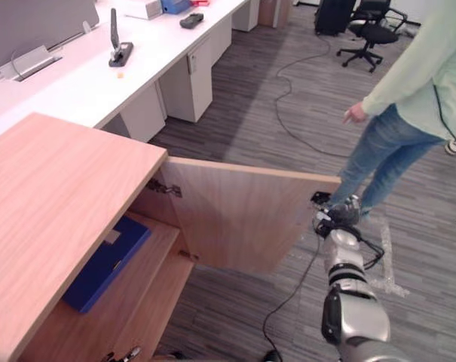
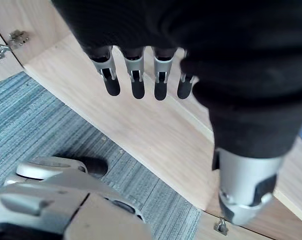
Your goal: Walk over to the cabinet, pick up the folder, carry it to the office cabinet, place the folder inside the office cabinet, then close the office cabinet door
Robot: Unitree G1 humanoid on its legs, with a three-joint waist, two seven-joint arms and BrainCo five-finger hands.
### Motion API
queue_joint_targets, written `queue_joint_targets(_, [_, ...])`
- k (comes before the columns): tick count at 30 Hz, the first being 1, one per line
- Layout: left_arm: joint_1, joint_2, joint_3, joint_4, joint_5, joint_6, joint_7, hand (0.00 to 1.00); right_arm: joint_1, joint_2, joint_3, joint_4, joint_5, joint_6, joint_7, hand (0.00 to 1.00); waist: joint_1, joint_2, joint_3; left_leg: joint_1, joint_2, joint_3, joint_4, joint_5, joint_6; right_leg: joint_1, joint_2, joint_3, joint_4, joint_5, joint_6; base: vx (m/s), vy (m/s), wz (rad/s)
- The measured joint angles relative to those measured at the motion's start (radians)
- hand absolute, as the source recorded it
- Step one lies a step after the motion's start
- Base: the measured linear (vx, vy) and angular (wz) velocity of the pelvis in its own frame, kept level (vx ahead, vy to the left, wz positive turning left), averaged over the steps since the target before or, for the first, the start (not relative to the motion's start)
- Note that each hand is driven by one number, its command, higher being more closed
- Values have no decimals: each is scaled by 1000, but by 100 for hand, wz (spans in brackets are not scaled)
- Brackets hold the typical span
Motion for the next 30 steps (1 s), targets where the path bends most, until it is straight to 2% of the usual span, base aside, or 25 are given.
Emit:
queue_joint_targets(5, [3,-3,-6,0,0,-3,-9,0,-39,-37,133,10,5,-2,57,0,1,15,21,-19,2,-22,21,0,0,1,3,-3,-1,5,-7,-50,-4,7])
queue_joint_targets(9, [10,-6,-16,-1,0,-4,-18,0,-58,-66,240,9,84,-20,149,0,4,29,38,-38,10,-47,40,0,-1,2,11,-10,-1,-4,-22,-47,-22,10])
queue_joint_targets(15, [20,-8,-16,-1,7,-4,-44,0,-58,-124,384,5,144,-29,208,0,2,35,45,-49,27,-56,54,-3,-5,2,30,-11,-8,-6,-32,-6,-11,0])
queue_joint_targets(21, [21,-9,-21,-1,19,-3,-63,0,-36,-208,578,-138,262,-30,285,0,-15,46,55,-51,70,-51,58,-6,-30,3,77,-4,-30,-6,-36,2,-52,-8])
queue_joint_targets(25, [20,-8,-21,-1,32,-4,-78,0,-23,-292,747,-246,276,-30,339,0,-41,48,53,-44,101,-43,55,-7,-42,3,109,5,-38,-7,-37,22,-46,-14])
queue_joint_targets(26, [20,-9,-20,0,36,-4,-83,0,-23,-355,852,-302,274,-27,358,0,-45,51,52,-38,111,-39,52,-6,-44,3,120,15,-41,-8,-38,19,-29,-20])
queue_joint_targets(27, [20,-9,-20,0,38,-5,-85,0,-24,-391,899,-331,271,-25,370,0,-45,51,51,-36,114,-39,53,-6,-44,3,124,21,-43,-8,-39,17,-20,-29])
queue_joint_targets(28, [20,-9,-19,0,41,-6,-87,0,-30,-459,992,-395,263,-21,405,0,-46,52,48,-34,121,-38,56,-6,-44,3,134,33,-51,-8,-39,11,-20,-23])
queue_joint_targets(29, [19,-9,-19,0,42,-7,-89,0,-31,-491,1035,-428,251,-19,426,0,-47,53,45,-34,126,-38,57,-6,-44,3,140,36,-56,-8,-39,28,-59,-24])
queue_joint_targets(30, [16,-11,-19,0,45,-11,-99,0,-34,-557,1141,-508,195,2,521,0,-49,58,41,-34,142,-35,62,-4,-47,2,156,39,-55,-15,-49,23,-52,-12])
